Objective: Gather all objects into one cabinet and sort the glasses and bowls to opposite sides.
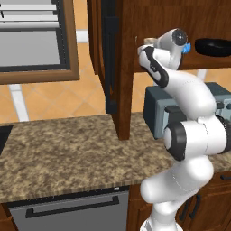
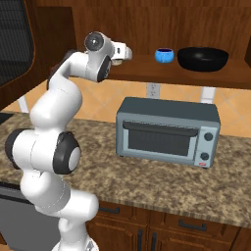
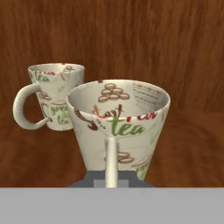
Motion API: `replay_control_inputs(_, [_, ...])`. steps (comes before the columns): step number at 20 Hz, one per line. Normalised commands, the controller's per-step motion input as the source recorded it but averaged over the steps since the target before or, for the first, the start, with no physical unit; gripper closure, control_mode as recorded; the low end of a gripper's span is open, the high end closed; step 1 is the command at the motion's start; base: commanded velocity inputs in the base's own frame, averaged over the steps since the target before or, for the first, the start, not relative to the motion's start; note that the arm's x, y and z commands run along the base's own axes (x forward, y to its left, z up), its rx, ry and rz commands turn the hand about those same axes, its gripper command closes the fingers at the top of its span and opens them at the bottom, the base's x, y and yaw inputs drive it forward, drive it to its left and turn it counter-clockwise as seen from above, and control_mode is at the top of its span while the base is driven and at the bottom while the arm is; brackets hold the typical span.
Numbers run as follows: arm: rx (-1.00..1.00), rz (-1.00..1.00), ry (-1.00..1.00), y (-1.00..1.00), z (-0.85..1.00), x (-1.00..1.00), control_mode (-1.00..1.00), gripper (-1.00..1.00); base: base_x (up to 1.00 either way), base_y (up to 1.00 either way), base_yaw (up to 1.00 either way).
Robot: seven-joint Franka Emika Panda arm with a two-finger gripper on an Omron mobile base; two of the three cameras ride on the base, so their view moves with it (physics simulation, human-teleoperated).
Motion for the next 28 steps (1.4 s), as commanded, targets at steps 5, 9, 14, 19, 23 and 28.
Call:
replay_control_inputs(5, [-0.03,0.0,0.0,0.0,-0.1,0.32,-1.0,1.0,0.0,0.0,0.0])
replay_control_inputs(9, [0.05,0.0,0.0,0.0,-0.04,0.0,-1.0,1.0,0.0,0.0,0.0])
replay_control_inputs(14, [0.15,0.0,0.0,0.21,-0.24,0.0,-1.0,-1.0,0.0,0.0,0.0])
replay_control_inputs(19, [0.06,0.0,0.0,0.0,-0.04,0.0,-1.0,-1.0,0.0,0.0,0.0])
replay_control_inputs(23, [0.1,0.0,-0.02,-0.12,0.19,-0.07,-1.0,-1.0,0.0,0.0,0.0])
replay_control_inputs(28, [0.06,0.0,-0.05,-0.06,0.45,-0.19,-1.0,-1.0,0.0,0.0,0.0])
